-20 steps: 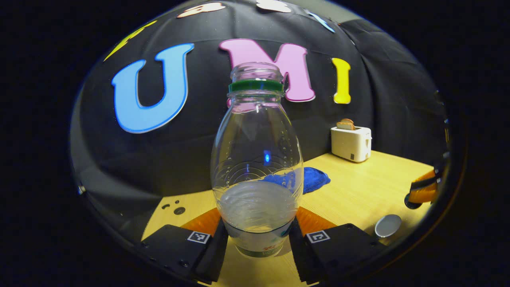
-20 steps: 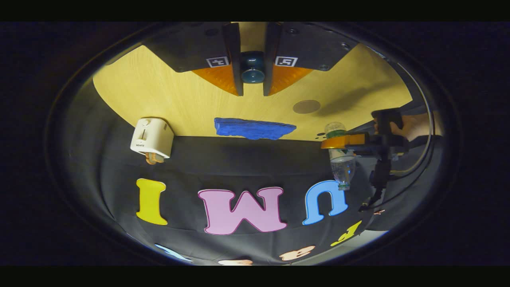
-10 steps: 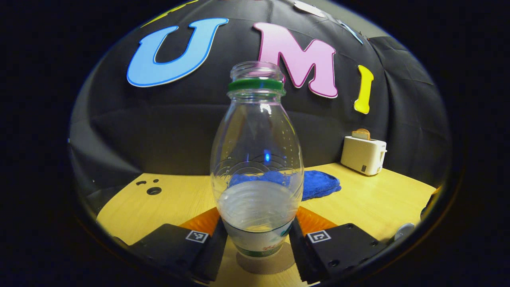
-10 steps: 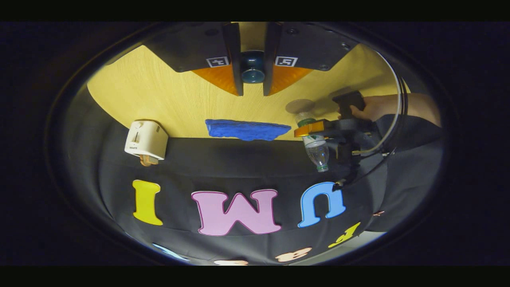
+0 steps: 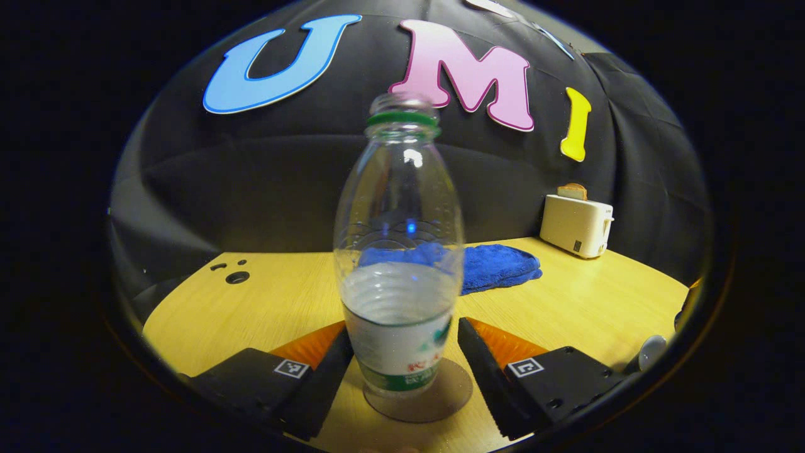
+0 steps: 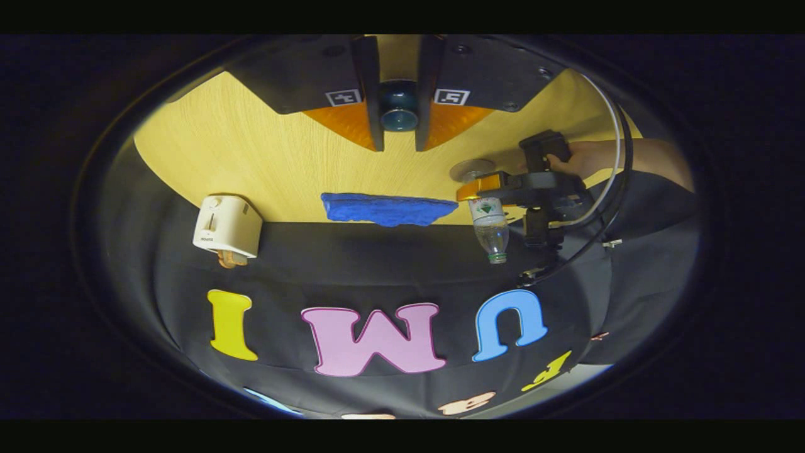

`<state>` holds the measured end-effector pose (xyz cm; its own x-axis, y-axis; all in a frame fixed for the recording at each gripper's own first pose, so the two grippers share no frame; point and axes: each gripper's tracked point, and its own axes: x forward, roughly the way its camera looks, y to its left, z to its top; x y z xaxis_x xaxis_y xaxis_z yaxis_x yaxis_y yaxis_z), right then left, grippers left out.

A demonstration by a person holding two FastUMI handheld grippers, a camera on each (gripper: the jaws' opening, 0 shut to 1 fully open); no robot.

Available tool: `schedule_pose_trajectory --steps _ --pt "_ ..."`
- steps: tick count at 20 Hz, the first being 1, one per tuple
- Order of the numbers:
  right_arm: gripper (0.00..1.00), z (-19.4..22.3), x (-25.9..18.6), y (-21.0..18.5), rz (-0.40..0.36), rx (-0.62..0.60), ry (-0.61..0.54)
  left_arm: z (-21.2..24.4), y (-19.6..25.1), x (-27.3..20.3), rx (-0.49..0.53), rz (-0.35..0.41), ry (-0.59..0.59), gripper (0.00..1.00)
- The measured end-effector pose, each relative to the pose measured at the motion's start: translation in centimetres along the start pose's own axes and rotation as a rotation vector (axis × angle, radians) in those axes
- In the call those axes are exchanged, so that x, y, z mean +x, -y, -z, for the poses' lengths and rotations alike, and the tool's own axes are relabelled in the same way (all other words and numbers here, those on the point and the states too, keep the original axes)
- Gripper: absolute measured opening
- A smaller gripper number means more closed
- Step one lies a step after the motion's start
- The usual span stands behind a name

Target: Open the teacup lid with one hand, grasp the water bottle and pour water into the teacup with the other hand; after pouring, place the water bottle on the coaster and then close the teacup lid.

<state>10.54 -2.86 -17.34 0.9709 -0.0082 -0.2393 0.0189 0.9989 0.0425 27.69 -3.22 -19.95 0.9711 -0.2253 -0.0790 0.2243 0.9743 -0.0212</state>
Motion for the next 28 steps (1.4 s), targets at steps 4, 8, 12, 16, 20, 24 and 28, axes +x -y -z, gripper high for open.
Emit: schedule_pose_trajectory --steps 4,8,12,16,20,24,28 --pt "0.22 -0.2 0.0 0.3 -0.001 0.007 0.006 1.8 -0.1 -2.8 0.021 -0.008 -0.052 0.99" --pt "0.27 -0.5 0.5 0.5 -0.002 0.024 0.02 3.3 -0.3 -6.1 0.05 -0.024 -0.092 0.98" --pt "0.22 -0.2 1.2 0.3 -0.011 0.026 0.035 3.6 -0.8 -10.4 0.03 -0.07 -0.085 0.98" --pt "0.27 1.4 1.7 0.1 -0.019 0.022 0.04 2.1 -1.8 -14.3 0.044 -0.141 -0.036 0.98" --pt "0.27 3.1 1.9 -0.4 -0.029 0.019 0.03 1.6 -1.7 -16.6 -0.012 -0.141 -0.039 0.98" --pt "0.27 3.7 2.1 -0.5 -0.024 0.029 0.043 1.6 -1.1 -17.7 -0.031 -0.145 -0.04 0.98" --pt "0.27 3.2 2.5 0.2 0.0 0.006 0.076 2.6 -0.5 -18.1 -0.038 -0.148 -0.059 0.99"
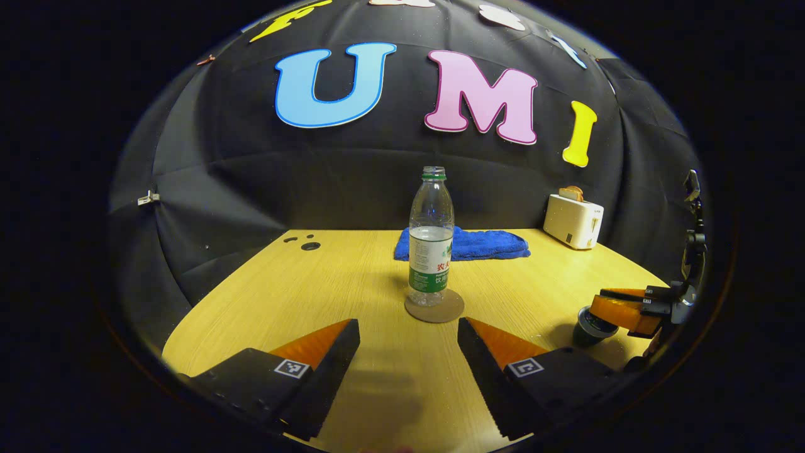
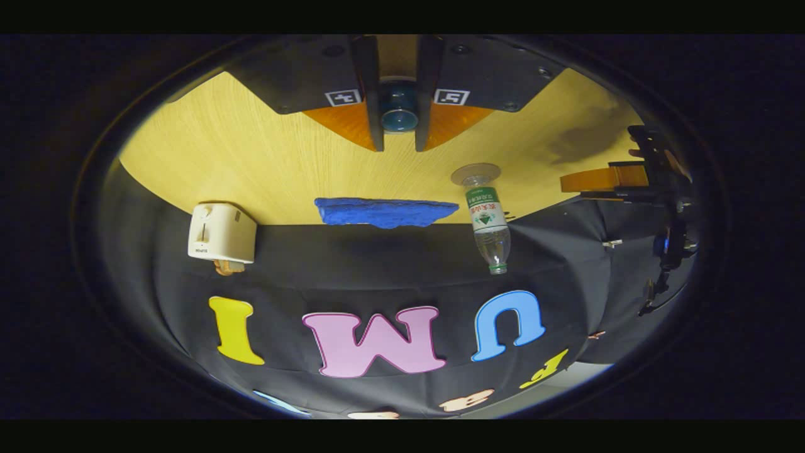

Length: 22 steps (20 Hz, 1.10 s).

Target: Open the teacup lid with one hand, grasp the water bottle and pour water into the teacup with the other hand; after pouring, place the water bottle on the coaster and then close the teacup lid.

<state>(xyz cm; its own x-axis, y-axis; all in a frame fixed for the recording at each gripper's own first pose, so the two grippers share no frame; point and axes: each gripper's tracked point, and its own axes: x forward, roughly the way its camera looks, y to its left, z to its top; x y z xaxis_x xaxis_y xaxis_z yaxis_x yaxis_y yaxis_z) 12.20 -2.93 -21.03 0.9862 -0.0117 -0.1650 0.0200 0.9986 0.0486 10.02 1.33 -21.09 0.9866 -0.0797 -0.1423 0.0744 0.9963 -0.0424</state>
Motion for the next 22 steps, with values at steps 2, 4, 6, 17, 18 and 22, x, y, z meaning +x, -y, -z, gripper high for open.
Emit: schedule_pose_trajectory --steps 2,4,6,17,18,22 --pt "0.27 0.8 0.3 0.0 -0.007 0.006 -0.02 0.2 0.0 0.0 0.015 -0.007 -0.003 0.98" --pt "0.27 1.2 0.4 -0.2 -0.015 0.005 -0.033 0.1 0.0 -0.2 0.015 -0.01 -0.003 0.99" --pt "0.27 1.3 0.2 -0.4 -0.014 -0.013 -0.028 -0.1 0.0 -0.2 0.006 -0.008 -0.003 0.98" --pt "0.56 -0.3 -1.6 -0.1 -0.008 -0.005 -0.055 -3.5 0.5 -2.3 -0.017 -0.01 0.018 0.99" --pt "0.56 -1.0 -2.1 -0.4 -0.023 -0.007 -0.055 -4.3 0.7 -2.6 -0.021 -0.011 0.026 0.99" --pt "0.9 -4.8 -4.6 -0.5 -0.028 -0.042 -0.052 -7.6 1.5 -4.8 -0.024 -0.017 0.06 0.98"
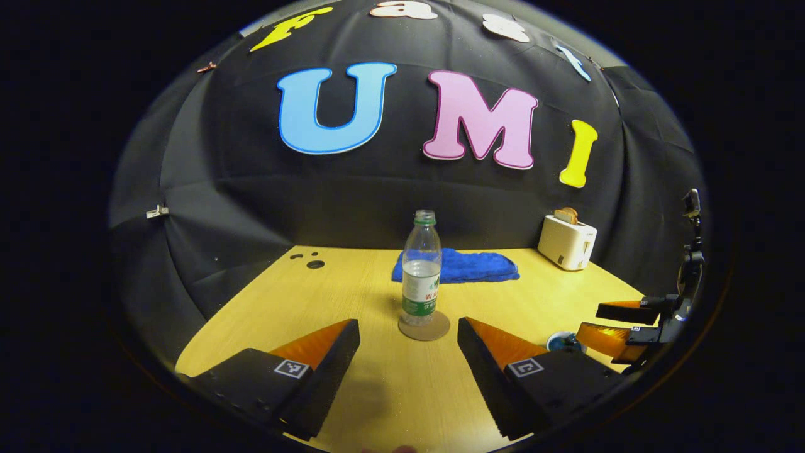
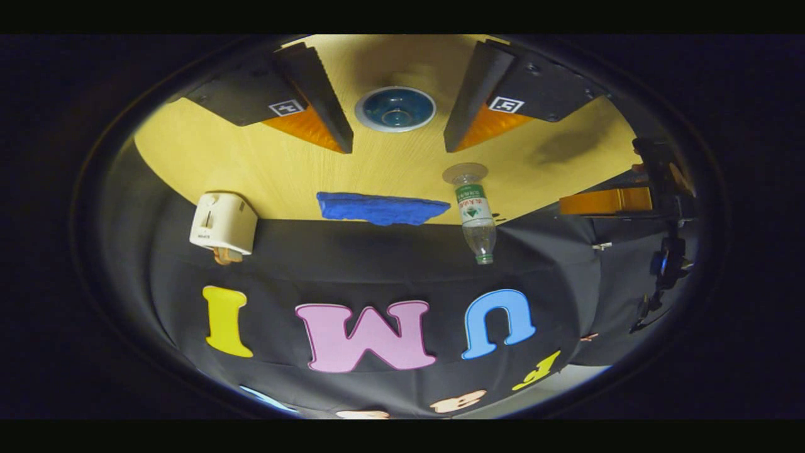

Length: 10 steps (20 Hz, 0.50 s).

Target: Open the teacup lid with one hand, grasp the water bottle and pour water into the teacup with the other hand; after pouring, place the water bottle on the coaster and then close the teacup lid.

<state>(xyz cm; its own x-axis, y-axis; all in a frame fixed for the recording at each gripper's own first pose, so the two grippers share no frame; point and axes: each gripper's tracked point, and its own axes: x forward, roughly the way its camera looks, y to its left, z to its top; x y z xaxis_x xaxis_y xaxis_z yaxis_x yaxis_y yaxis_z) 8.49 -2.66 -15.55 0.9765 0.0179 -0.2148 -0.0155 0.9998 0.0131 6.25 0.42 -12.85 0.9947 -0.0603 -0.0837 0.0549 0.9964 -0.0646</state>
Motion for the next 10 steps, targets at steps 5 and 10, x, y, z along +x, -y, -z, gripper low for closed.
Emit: schedule_pose_trajectory --steps 5,10 --pt "1.0 -7.2 -2.4 0.8 0.02 -0.026 0.058 -5.9 1.3 -3.4 -0.023 -0.01 0.065 0.98" --pt "1.0 -14.9 -4.6 1.2 0.026 -0.04 0.143 -9.0 3.7 -7.6 -0.094 -0.005 0.075 0.95"
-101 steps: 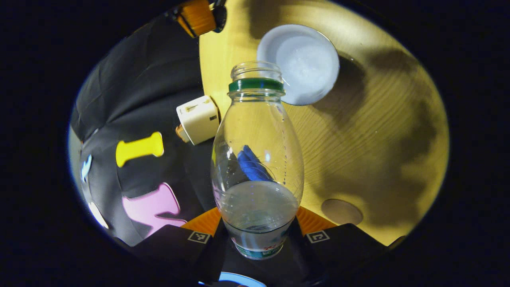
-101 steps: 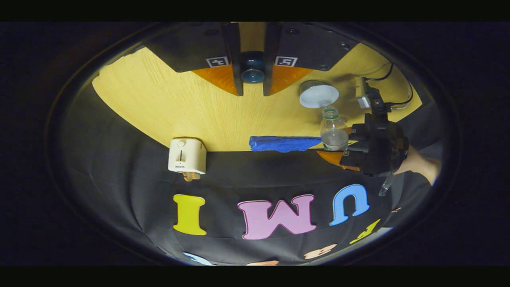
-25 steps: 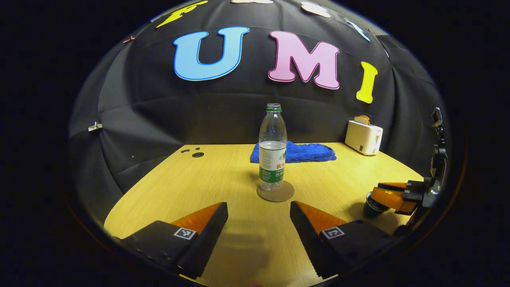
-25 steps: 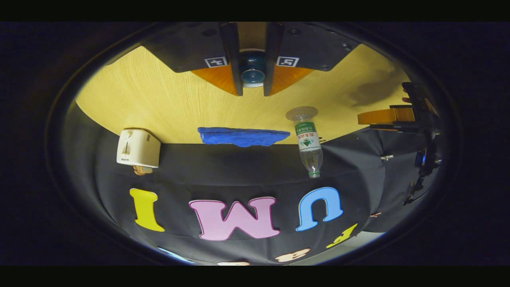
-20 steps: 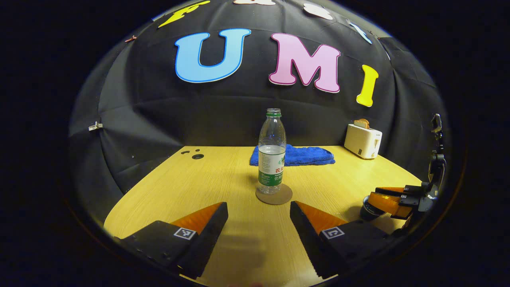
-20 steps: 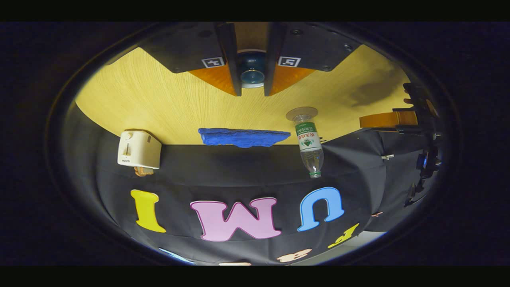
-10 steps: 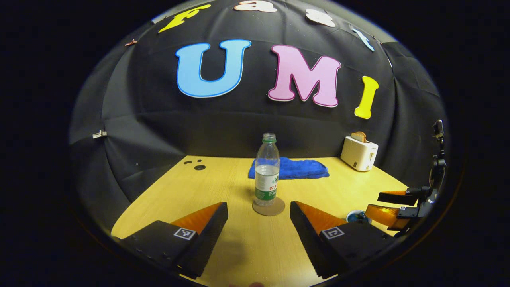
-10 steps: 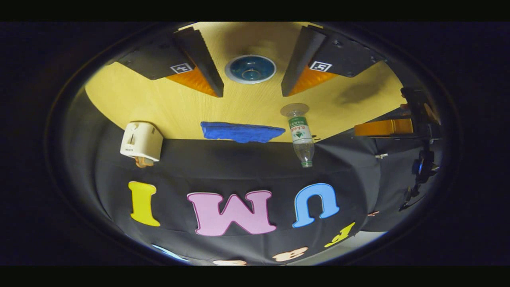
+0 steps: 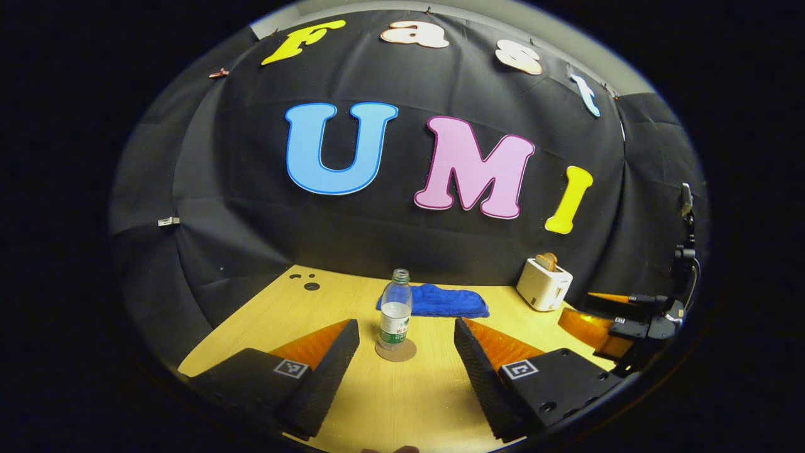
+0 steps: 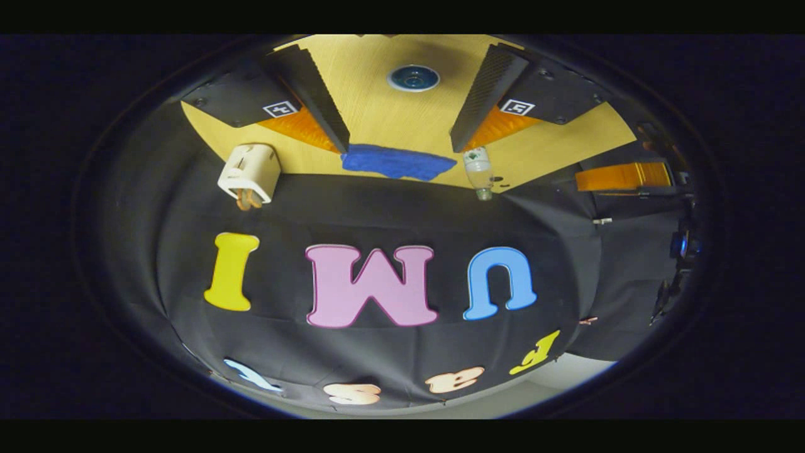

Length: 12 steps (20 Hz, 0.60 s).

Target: Open the teacup lid with one hand, grasp the water bottle and pour water into the teacup with the other hand; after pouring, place the water bottle on the coaster and then close the teacup lid.

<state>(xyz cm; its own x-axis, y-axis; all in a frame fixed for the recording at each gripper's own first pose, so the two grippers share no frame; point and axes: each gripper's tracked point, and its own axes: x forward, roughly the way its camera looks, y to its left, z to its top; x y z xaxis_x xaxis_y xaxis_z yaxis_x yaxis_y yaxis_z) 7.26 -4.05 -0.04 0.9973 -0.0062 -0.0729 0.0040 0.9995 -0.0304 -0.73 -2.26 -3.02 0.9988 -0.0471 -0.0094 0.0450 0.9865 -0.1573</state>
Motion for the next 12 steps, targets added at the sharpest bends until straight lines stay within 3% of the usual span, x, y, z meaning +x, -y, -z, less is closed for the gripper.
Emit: schedule_pose_trajectory --steps 2,5,12 --pt "0.96 -2.7 -0.8 0.1 -0.003 -0.014 0.035 -1.6 0.1 -1.6 0.009 -0.02 0.024 0.95" --pt "1.0 -5.3 -2.2 0.1 -0.004 -0.019 0.071 -4.2 -0.2 -3.7 0.034 -0.059 0.077 0.95" --pt "0.99 -6.9 -6.1 -0.5 -0.001 -0.015 0.092 -6.4 -0.8 -8.1 0.043 -0.125 0.122 0.95"
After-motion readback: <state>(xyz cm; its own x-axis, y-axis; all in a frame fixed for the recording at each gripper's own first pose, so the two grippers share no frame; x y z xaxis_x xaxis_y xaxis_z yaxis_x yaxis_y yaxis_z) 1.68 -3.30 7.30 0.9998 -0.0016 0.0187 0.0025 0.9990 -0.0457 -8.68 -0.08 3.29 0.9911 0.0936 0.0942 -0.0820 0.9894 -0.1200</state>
